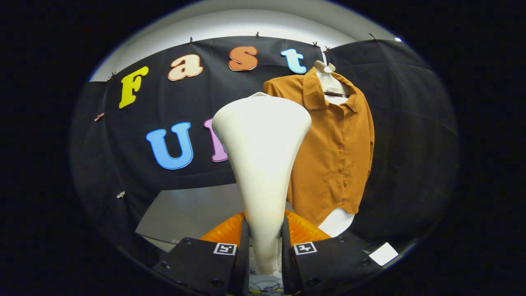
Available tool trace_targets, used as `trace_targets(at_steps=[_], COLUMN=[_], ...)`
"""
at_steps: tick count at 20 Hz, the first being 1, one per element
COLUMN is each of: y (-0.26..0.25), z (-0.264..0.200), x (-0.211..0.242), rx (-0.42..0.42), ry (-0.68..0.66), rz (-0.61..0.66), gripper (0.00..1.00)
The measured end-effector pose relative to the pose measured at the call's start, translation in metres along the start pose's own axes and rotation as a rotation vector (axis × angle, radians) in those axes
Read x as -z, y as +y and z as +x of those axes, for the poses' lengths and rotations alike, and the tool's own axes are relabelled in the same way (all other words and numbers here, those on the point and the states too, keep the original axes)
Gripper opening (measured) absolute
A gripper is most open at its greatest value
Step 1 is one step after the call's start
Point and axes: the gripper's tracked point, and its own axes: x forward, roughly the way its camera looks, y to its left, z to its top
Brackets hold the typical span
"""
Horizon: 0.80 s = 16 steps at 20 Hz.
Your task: Iron the clothes twice with a garment steamer, once on the left side and once on the right side.
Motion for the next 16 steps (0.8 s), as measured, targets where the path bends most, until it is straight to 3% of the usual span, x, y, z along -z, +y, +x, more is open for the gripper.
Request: trace_targets(at_steps=[7,16], y=[0.082,0.098], z=[-0.045,-0.063], x=[0.006,0.019], rx=[-0.088,-0.079], ry=[-0.084,-0.081], rz=[-0.068,-0.051], gripper=[0.35,0.35])
